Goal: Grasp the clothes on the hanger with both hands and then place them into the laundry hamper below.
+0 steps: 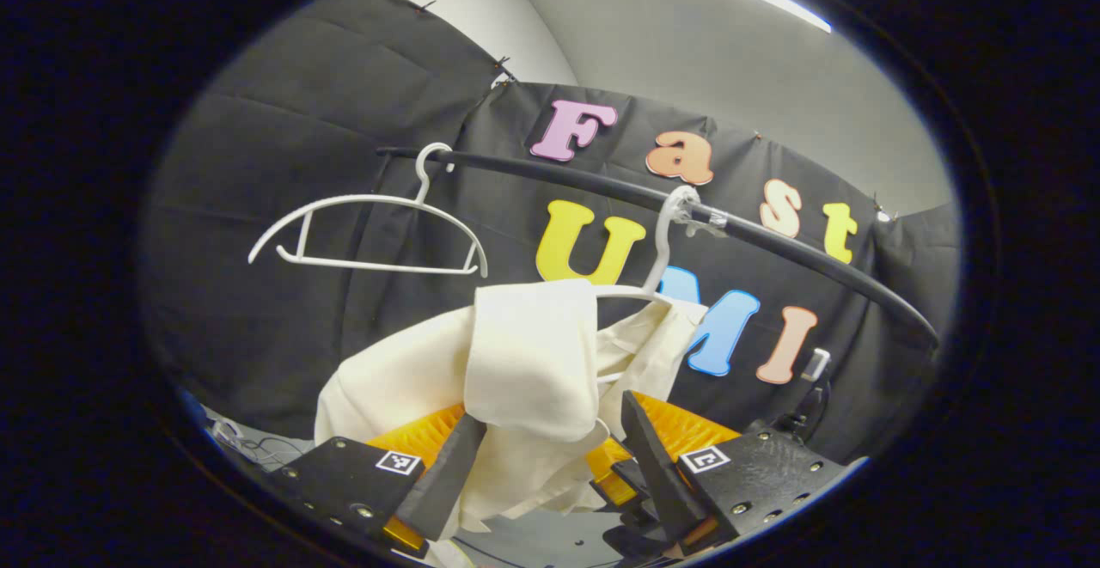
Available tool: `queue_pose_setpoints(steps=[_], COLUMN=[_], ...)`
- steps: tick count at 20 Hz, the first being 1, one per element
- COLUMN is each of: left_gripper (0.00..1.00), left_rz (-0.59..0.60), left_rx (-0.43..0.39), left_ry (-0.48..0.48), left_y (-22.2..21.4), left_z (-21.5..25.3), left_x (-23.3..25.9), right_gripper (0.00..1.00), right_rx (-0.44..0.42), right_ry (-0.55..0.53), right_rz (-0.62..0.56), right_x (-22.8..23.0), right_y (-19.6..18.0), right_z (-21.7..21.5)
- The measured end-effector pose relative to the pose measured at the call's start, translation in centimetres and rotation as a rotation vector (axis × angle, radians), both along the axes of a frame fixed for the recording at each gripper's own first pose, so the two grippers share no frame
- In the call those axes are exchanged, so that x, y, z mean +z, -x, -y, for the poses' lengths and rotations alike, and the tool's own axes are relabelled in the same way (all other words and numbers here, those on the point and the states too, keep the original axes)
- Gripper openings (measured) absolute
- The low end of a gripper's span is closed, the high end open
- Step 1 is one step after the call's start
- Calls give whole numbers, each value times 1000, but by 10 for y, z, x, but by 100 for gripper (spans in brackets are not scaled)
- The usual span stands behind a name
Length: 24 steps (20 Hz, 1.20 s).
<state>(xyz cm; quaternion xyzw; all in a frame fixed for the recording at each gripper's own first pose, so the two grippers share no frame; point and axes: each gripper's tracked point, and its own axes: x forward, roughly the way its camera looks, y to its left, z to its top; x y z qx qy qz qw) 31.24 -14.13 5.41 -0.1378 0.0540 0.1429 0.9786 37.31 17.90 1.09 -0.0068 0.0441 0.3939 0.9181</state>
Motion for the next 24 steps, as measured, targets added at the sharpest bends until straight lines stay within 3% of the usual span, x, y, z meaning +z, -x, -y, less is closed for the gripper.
queue_pose_setpoints(steps=[1, 4, 5, 6, 7, 8, 10, 11, 13, 24], left_gripper=[94, 94, 89, 78, 66, 52, 24, 22, 4, 2], left_rz=[-24, -32, -43, -53, -60, -71, -68, -66, -50, 4], left_rx=[28, 110, 135, 135, 138, 156, 117, 127, 119, 127], left_ry=[-19, -57, -71, -78, -92, -101, -93, -112, -125, -185], left_y=[-3, -16, -18, -22, -23, -21, -16, -10, -2, 33], left_z=[-4, -12, -18, -18, -18, -25, -23, -27, -33, -55], left_x=[-1, 2, 1, 0, -1, -3, -4, -2, -1, 49], right_gripper=[61, 31, 37, 29, 29, 8, 8, 3, 2, 0], right_rx=[-6, -13, -10, -20, -71, -88, -104, -116, -147, -392], right_ry=[0, 17, 26, 33, 32, 17, -2, -16, -35, -154], right_rz=[2, 8, 6, 9, 18, 20, -3, -13, -19, 102], right_x=[-1, -6, -9, -12, -12, -10, -21, -9, -5, 59], right_y=[0, -1, 0, -3, -8, -13, -19, -10, -13, -50], right_z=[0, -3, -3, -5, -2, 0, -3, 6, 15, 82])
